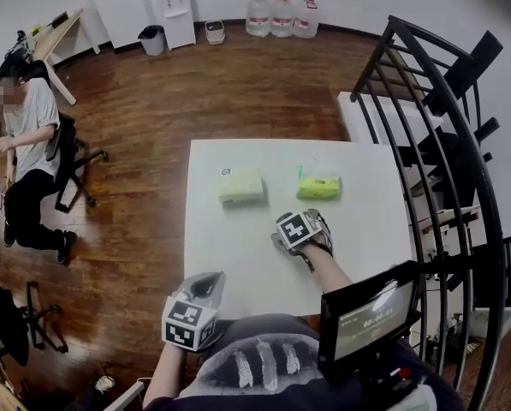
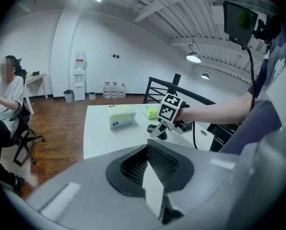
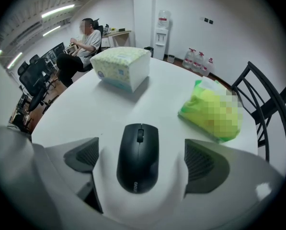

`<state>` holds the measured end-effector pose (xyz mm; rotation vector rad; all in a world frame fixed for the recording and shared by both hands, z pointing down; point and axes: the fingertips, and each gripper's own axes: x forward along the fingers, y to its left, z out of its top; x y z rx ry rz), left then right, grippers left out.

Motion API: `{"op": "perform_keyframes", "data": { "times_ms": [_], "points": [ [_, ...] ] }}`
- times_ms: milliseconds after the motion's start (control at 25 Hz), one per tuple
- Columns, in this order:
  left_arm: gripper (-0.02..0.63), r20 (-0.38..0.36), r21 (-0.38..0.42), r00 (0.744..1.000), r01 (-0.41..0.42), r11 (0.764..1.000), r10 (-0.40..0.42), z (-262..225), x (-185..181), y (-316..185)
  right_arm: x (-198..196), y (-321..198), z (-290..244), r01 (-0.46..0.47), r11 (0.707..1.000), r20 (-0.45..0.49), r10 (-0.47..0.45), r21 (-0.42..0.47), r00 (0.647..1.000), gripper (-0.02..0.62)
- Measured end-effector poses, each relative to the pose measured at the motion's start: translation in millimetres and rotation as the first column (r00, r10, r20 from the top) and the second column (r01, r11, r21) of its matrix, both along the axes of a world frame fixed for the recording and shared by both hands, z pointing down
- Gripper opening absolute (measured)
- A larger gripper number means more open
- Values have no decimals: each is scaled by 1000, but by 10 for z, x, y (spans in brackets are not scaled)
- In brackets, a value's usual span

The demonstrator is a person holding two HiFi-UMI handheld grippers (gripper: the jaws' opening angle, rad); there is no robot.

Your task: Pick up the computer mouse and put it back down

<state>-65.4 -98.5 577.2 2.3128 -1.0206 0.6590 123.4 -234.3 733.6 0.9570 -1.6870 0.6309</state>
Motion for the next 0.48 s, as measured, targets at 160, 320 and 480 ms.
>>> {"op": "perform_keyframes", "data": {
  "times_ms": [160,320,480],
  "points": [
    [15,1,-5,1000,-6,1000,6,11,14,-41,47,24,124,2,1000,-26,-3,-28,1000,532],
    [15,-1,-11,1000,-10,1000,10,17,34,-64,61,75,184,-8,998,-23,6,-68,1000,508],
    [15,0,-11,1000,-14,1000,14,34,43,-61,-44,115,231,21,994,17,-19,-103,1000,425]
  ]
}}
